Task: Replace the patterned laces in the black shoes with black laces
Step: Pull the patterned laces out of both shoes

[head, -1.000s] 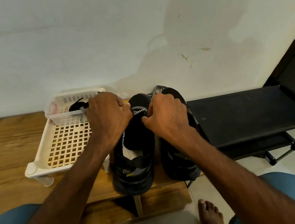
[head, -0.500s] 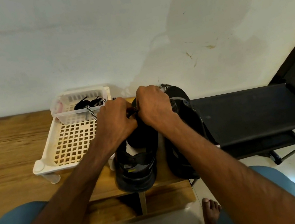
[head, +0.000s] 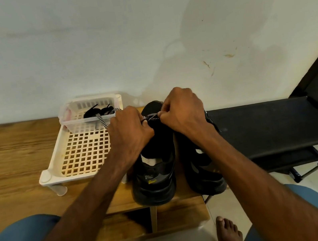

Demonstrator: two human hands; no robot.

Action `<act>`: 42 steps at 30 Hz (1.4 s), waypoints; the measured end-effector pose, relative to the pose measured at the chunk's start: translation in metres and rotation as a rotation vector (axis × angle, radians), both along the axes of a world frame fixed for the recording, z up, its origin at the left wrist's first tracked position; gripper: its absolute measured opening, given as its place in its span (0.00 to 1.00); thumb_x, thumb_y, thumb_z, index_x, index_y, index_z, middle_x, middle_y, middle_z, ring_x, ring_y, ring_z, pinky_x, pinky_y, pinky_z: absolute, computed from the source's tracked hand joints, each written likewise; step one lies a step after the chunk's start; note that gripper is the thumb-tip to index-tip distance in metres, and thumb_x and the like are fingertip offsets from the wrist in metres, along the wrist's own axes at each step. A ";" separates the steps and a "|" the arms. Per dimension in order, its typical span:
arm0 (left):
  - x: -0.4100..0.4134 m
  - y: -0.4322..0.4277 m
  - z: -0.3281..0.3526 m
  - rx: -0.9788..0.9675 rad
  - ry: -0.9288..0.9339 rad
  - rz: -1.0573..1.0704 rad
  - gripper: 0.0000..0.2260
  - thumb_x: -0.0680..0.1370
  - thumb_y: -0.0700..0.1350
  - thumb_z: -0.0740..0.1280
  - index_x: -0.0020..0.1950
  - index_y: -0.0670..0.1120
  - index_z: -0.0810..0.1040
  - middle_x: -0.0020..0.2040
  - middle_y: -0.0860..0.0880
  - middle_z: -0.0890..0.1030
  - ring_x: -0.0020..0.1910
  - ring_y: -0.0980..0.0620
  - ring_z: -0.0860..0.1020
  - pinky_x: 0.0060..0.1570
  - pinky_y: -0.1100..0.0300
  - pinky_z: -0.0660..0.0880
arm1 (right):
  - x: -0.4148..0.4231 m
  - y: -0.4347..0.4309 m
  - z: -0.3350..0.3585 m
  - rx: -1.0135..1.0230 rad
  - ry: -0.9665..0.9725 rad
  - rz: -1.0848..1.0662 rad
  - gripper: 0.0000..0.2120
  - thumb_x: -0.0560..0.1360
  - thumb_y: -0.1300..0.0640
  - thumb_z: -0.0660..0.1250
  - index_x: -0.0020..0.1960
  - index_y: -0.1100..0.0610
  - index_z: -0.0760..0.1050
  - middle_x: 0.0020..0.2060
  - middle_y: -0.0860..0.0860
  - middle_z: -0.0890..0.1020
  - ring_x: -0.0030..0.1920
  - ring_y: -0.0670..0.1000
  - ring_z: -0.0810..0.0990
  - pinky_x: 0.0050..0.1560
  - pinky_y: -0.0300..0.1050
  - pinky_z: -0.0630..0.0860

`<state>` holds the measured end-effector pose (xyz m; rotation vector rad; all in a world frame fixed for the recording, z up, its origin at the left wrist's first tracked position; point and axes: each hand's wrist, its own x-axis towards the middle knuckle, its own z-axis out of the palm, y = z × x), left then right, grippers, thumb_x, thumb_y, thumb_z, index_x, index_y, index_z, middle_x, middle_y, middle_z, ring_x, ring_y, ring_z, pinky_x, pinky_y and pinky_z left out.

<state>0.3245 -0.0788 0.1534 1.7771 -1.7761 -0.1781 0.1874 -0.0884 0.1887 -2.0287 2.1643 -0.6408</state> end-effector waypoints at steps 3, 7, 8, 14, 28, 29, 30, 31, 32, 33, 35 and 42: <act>-0.001 0.001 -0.001 -0.012 -0.004 -0.007 0.07 0.73 0.48 0.74 0.48 0.47 0.86 0.43 0.48 0.85 0.45 0.44 0.84 0.42 0.56 0.76 | -0.016 0.001 0.003 0.000 -0.083 -0.118 0.05 0.67 0.59 0.71 0.41 0.55 0.85 0.35 0.51 0.84 0.37 0.52 0.83 0.41 0.47 0.84; 0.000 0.000 -0.003 -0.023 -0.008 -0.019 0.07 0.74 0.49 0.74 0.49 0.48 0.86 0.43 0.49 0.85 0.45 0.45 0.84 0.43 0.56 0.76 | -0.016 0.002 -0.004 0.042 -0.062 -0.084 0.06 0.67 0.59 0.70 0.43 0.57 0.83 0.39 0.53 0.83 0.44 0.56 0.82 0.42 0.46 0.81; 0.000 0.000 -0.003 -0.026 -0.008 -0.024 0.08 0.73 0.49 0.74 0.49 0.48 0.86 0.42 0.49 0.85 0.45 0.45 0.83 0.43 0.55 0.77 | -0.014 0.001 -0.004 0.021 -0.048 -0.019 0.07 0.69 0.59 0.71 0.45 0.57 0.83 0.43 0.53 0.83 0.49 0.56 0.81 0.45 0.48 0.81; 0.004 -0.001 -0.002 -0.020 -0.010 -0.079 0.08 0.72 0.48 0.73 0.49 0.47 0.86 0.42 0.49 0.85 0.43 0.47 0.83 0.43 0.55 0.80 | 0.008 -0.007 -0.008 0.062 0.138 0.229 0.13 0.71 0.55 0.76 0.55 0.55 0.85 0.50 0.53 0.85 0.61 0.56 0.75 0.59 0.51 0.79; 0.004 0.001 0.001 -0.006 0.038 -0.054 0.09 0.71 0.49 0.73 0.49 0.48 0.87 0.40 0.49 0.85 0.43 0.46 0.84 0.44 0.52 0.82 | 0.011 -0.013 -0.008 0.006 -0.009 0.110 0.07 0.68 0.58 0.71 0.42 0.59 0.85 0.37 0.55 0.84 0.42 0.56 0.82 0.43 0.52 0.84; 0.003 0.000 0.001 -0.013 0.036 -0.044 0.09 0.72 0.49 0.73 0.49 0.48 0.87 0.40 0.49 0.85 0.43 0.46 0.84 0.44 0.53 0.81 | 0.004 -0.013 -0.006 -0.036 -0.044 0.067 0.06 0.67 0.58 0.70 0.39 0.58 0.85 0.36 0.55 0.84 0.38 0.54 0.83 0.40 0.50 0.84; 0.003 0.000 0.001 -0.017 0.032 -0.039 0.08 0.72 0.49 0.73 0.49 0.48 0.87 0.41 0.49 0.86 0.43 0.46 0.84 0.44 0.53 0.81 | -0.004 -0.012 -0.001 -0.089 -0.080 0.009 0.07 0.67 0.58 0.68 0.37 0.58 0.85 0.34 0.53 0.85 0.36 0.52 0.83 0.37 0.47 0.84; 0.003 0.000 0.002 -0.017 0.032 -0.035 0.08 0.72 0.48 0.73 0.49 0.48 0.87 0.41 0.49 0.86 0.43 0.46 0.84 0.45 0.54 0.81 | -0.014 -0.010 0.005 -0.153 -0.109 -0.046 0.07 0.67 0.58 0.68 0.36 0.58 0.84 0.33 0.52 0.85 0.34 0.49 0.83 0.35 0.43 0.83; 0.002 0.000 0.002 -0.012 0.034 -0.034 0.08 0.72 0.48 0.74 0.49 0.48 0.87 0.41 0.49 0.86 0.44 0.45 0.84 0.45 0.53 0.81 | -0.026 -0.006 0.012 -0.212 -0.141 -0.094 0.07 0.68 0.58 0.68 0.35 0.58 0.85 0.33 0.49 0.85 0.32 0.46 0.82 0.33 0.37 0.80; 0.002 0.000 0.002 -0.002 0.039 -0.035 0.08 0.72 0.48 0.74 0.49 0.48 0.86 0.42 0.49 0.86 0.44 0.45 0.84 0.46 0.53 0.81 | -0.038 -0.002 0.018 -0.245 -0.179 -0.138 0.07 0.69 0.58 0.70 0.35 0.56 0.85 0.33 0.47 0.85 0.31 0.43 0.80 0.30 0.28 0.74; 0.002 0.000 0.002 0.015 0.046 -0.043 0.08 0.72 0.49 0.73 0.48 0.48 0.86 0.42 0.50 0.86 0.45 0.45 0.84 0.47 0.52 0.82 | -0.056 0.008 0.025 -0.217 -0.233 -0.196 0.04 0.71 0.58 0.73 0.38 0.54 0.86 0.33 0.45 0.83 0.31 0.40 0.77 0.26 0.24 0.65; 0.002 0.000 0.001 -0.001 0.056 -0.086 0.07 0.72 0.47 0.74 0.47 0.48 0.86 0.40 0.50 0.86 0.42 0.48 0.84 0.47 0.52 0.82 | -0.032 0.001 0.004 -0.157 -0.159 0.030 0.15 0.72 0.51 0.76 0.57 0.54 0.84 0.51 0.50 0.84 0.58 0.53 0.80 0.56 0.51 0.81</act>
